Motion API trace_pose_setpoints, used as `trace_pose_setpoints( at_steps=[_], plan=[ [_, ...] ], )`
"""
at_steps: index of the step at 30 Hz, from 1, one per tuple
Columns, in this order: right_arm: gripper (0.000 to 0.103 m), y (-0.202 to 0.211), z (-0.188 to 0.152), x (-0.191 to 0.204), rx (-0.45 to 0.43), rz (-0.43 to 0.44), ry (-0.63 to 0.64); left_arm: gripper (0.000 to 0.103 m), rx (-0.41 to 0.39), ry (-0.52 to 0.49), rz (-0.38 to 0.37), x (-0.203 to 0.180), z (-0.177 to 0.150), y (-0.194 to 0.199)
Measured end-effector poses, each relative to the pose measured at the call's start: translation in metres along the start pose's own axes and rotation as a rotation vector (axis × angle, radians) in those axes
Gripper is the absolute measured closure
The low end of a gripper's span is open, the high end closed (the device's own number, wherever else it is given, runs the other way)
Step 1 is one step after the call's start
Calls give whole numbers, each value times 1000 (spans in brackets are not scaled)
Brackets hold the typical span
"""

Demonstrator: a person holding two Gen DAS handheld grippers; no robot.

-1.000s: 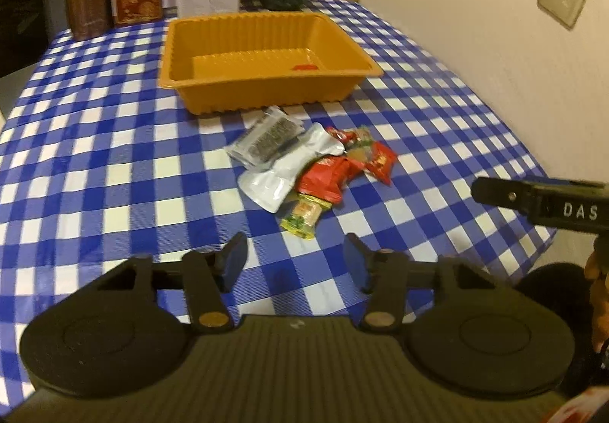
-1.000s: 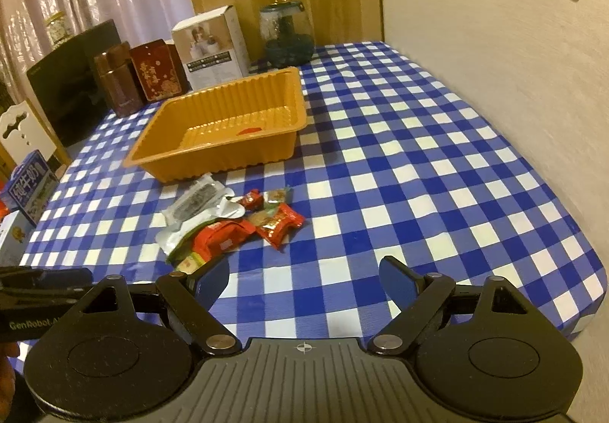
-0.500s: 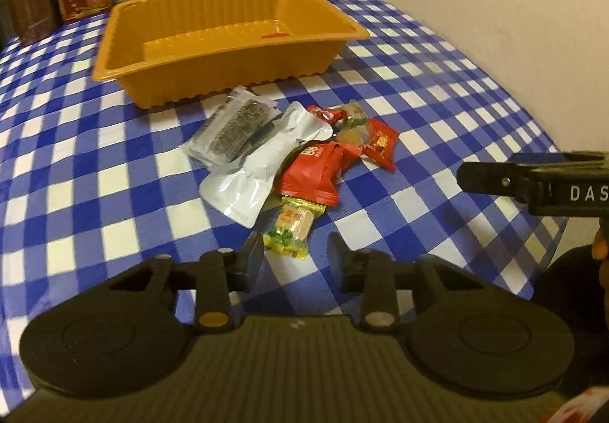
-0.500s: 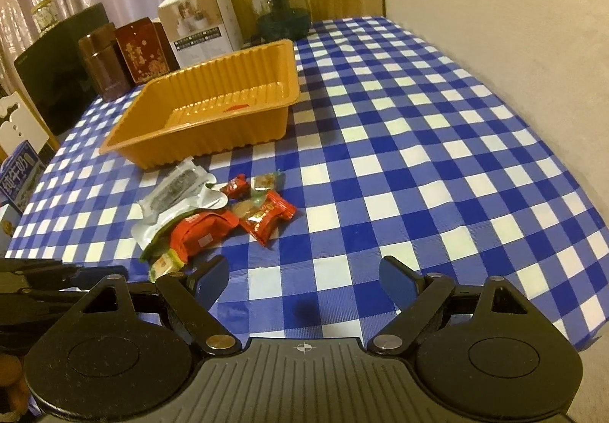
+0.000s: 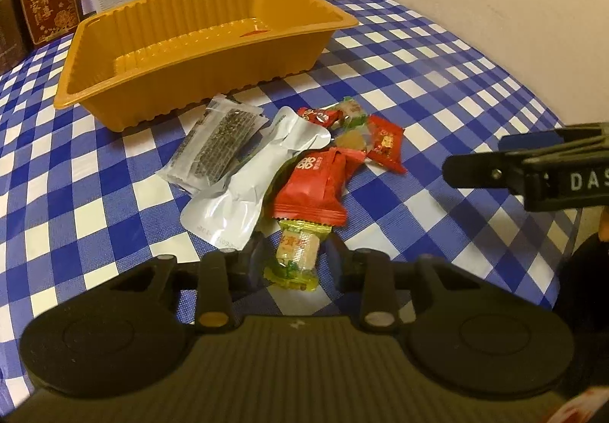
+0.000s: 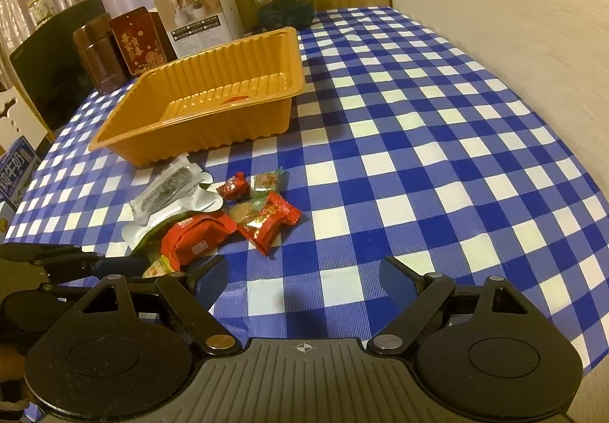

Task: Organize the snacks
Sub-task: 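Grasp the yellow-green wrapped candy with the left tool while the right tool grasps a red candy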

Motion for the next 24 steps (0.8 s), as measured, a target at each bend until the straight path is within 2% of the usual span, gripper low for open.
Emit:
trace_pose_setpoints(
  at_steps=[2, 5, 8, 10, 12, 18, 24],
  plan=[
    [17, -3, 1, 1, 1, 3, 4, 83, 8, -2, -3, -1, 1, 0],
    [17, -8, 3, 3, 0, 9, 16, 83, 20, 12, 9, -1, 1, 3],
    [17, -13, 5, 4, -1, 20, 33, 83, -5, 51, 8, 2, 2, 14],
    [24, -19, 7, 6, 6, 31, 45, 83, -19, 74, 10, 5, 2, 21],
    [27, -27, 8, 9, 24, 49, 72, 83, -28, 89, 15, 7, 1, 28],
    [28, -49, 12, 27, 81, 116, 261, 83, -37, 134, 23, 14, -3, 39],
    [38, -66, 13, 31, 89, 181, 435, 83, -41, 171, 32, 21, -6, 41]
  ],
)
Point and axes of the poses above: each gripper's, at about its wrist camera, not at the fingertips, and y roughly against the way its jaws point, x to its left, z to its top, the point moved 4 cm from there along -y, roughly the way its jaws point, and after that the axes turned 10 degrees about -x, right-handed, at the moved point
